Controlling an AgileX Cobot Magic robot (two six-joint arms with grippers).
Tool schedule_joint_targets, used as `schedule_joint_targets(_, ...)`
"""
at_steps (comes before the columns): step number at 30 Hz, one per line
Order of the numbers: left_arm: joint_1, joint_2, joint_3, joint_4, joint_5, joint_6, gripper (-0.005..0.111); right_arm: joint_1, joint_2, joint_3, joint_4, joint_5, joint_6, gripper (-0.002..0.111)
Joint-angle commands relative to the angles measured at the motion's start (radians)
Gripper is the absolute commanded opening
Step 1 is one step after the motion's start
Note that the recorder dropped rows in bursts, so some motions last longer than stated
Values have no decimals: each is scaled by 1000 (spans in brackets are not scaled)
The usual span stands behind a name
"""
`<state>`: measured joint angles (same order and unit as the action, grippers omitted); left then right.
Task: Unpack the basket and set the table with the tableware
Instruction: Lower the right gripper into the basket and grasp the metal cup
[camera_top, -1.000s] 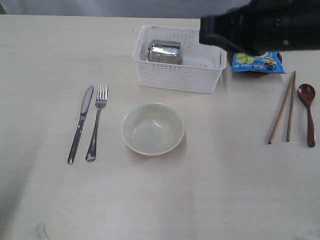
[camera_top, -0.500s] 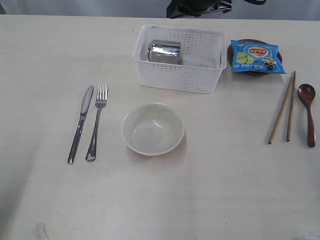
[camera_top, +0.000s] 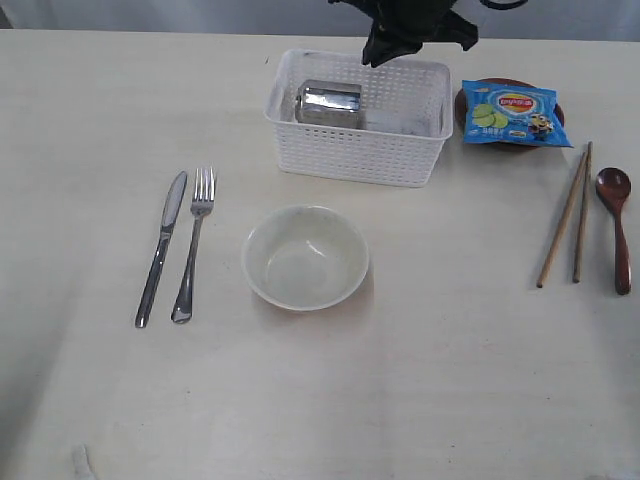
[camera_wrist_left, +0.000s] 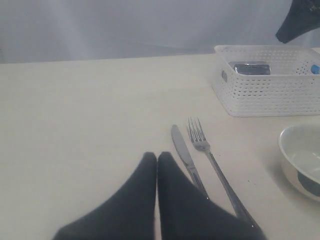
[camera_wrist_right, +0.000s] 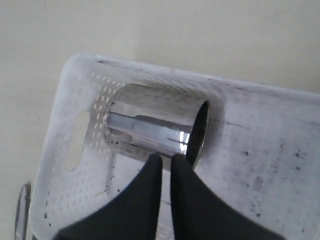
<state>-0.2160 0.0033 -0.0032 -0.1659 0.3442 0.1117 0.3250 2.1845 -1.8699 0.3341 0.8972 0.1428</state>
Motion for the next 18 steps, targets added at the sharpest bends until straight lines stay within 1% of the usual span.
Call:
schedule_joint_targets(1, -6, -3, 3, 3, -2, -3, 0, -48, 27, -5, 75, 32, -33, 33)
schedule_joint_targets(3, -6, -3, 3, 3, -2, -3, 0, -52, 36, -5, 106, 44, -83, 43)
schedule_joint_targets(4, -6, -3, 3, 3, -2, -3, 0, -52, 42, -7, 121, 46, -94, 44)
schedule_joint_targets(6, -6, -3, 3, 3, -2, -3, 0, -50, 44, -7, 142, 46, -102, 44)
schedule_joint_targets(10, -6, -3, 3, 3, -2, -3, 0, -29, 48, -7, 142, 15, -99, 41)
schedule_joint_targets(18, -6, -3, 3, 3, -2, -3, 0, -19, 95, -7, 142, 2, -39, 41)
